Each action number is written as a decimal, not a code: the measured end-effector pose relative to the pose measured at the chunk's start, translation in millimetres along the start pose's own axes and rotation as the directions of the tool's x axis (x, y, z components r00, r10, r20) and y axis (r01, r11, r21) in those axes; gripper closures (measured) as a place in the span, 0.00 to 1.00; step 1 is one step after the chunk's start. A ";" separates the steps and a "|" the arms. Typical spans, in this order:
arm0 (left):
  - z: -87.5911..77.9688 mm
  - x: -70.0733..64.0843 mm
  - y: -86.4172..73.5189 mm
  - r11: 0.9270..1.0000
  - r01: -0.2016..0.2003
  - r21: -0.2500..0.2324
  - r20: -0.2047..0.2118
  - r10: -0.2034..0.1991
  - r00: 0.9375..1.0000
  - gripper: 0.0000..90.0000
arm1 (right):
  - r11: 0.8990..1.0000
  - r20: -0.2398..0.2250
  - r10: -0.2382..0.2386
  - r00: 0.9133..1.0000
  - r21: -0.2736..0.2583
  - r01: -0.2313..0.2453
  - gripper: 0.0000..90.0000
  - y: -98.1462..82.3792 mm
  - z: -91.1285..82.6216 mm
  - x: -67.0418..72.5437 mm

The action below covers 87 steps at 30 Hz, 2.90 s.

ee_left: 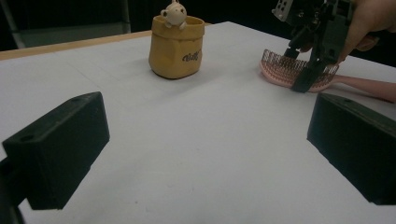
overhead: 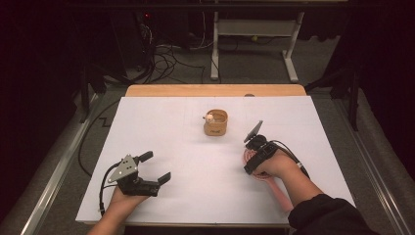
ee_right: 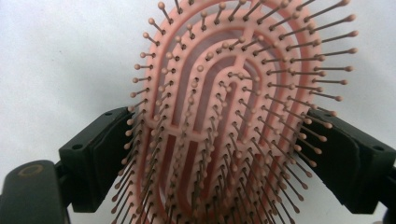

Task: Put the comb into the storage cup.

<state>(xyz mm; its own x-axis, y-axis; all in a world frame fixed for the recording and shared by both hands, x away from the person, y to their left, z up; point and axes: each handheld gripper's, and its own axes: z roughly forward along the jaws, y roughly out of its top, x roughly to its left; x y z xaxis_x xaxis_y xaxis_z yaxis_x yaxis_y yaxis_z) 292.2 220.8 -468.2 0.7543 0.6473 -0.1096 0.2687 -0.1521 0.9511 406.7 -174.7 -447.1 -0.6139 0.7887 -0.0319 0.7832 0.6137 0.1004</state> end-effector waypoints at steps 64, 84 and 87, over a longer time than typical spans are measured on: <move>1.4 -0.4 -0.7 1.000 -0.002 0.004 0.000 0.002 1.000 0.00 | 0.998 0.010 -0.036 0.999 0.057 0.035 0.23 9.8 -3.0 4.8; 1.4 0.5 -1.1 1.000 -0.001 0.004 0.001 0.001 1.000 0.00 | 0.998 0.019 -0.059 0.998 0.000 0.060 0.23 8.9 -19.3 6.6; 1.4 0.6 -1.2 1.000 -0.001 0.005 0.000 0.001 1.000 0.00 | 0.998 0.016 -0.059 0.998 -0.013 0.059 0.23 7.1 -22.5 5.9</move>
<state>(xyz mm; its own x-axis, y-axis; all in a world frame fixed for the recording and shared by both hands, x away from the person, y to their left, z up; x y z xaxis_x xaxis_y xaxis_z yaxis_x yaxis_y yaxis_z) 293.2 220.4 -469.8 0.7548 0.6469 -0.1090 0.2712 -0.1564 0.9497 406.4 -166.5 -424.2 -0.6576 0.7515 -0.0539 0.7439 0.6589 0.1114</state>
